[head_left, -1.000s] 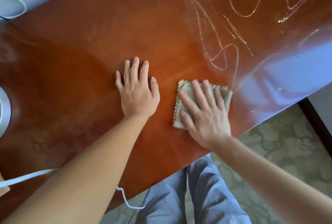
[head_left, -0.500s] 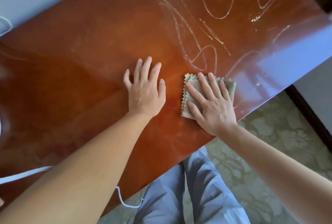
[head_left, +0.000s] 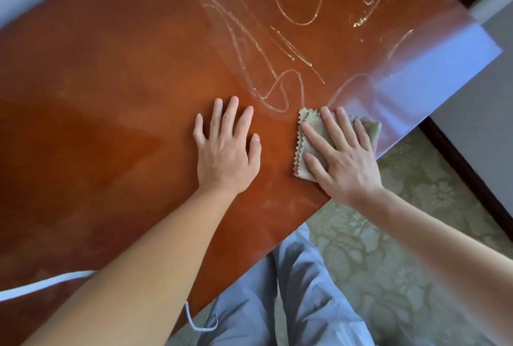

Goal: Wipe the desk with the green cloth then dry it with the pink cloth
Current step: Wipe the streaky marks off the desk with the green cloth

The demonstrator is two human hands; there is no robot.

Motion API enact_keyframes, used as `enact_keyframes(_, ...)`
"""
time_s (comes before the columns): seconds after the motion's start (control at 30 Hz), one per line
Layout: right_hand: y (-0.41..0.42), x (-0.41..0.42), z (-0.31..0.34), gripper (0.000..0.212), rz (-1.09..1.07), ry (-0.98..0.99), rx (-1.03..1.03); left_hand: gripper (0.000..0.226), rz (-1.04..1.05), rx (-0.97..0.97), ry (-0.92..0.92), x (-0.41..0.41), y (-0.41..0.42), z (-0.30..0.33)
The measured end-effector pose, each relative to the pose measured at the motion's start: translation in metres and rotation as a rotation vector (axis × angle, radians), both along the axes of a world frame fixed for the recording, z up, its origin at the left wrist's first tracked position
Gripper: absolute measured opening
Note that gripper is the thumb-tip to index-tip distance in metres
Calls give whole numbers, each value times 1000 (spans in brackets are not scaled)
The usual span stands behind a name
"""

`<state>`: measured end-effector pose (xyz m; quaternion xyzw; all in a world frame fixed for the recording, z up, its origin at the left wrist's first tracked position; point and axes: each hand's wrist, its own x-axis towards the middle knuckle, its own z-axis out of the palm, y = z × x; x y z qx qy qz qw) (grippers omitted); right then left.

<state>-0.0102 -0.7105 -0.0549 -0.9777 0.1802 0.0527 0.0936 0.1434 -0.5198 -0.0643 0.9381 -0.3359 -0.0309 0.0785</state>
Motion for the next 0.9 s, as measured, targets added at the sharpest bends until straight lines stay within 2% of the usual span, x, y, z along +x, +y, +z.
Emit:
enact_keyframes(0.13,52,-6,-4,58,-36,-63,13,54,-2,-14,-5,2,1,0)
enact_keyframes(0.23,112,-26,-11,56,72,-86,75,55,-12,-22,-3,1,0,0)
enact_keyframes(0.33,93,-29,-10,55,194,-73,79,55,-16,-9,-17,2,1,0)
enact_keyframes(0.4,48,-18,-6,54,120,-69,47,55,-12,0,-14,2,1,0)
enact_keyframes(0.5,-13,3,3,56,-99,23,13,57,-9,5,-15,2,1,-1)
enact_keyframes(0.63,7,14,2,56,-218,13,2,57,-9,-6,-25,2,1,-1)
enact_keyframes(0.77,77,-8,-5,55,-30,-44,41,56,-15,-14,-22,1,1,0)
enact_keyframes(0.9,47,-15,-7,54,198,-32,33,56,-17,-5,-22,1,2,0)
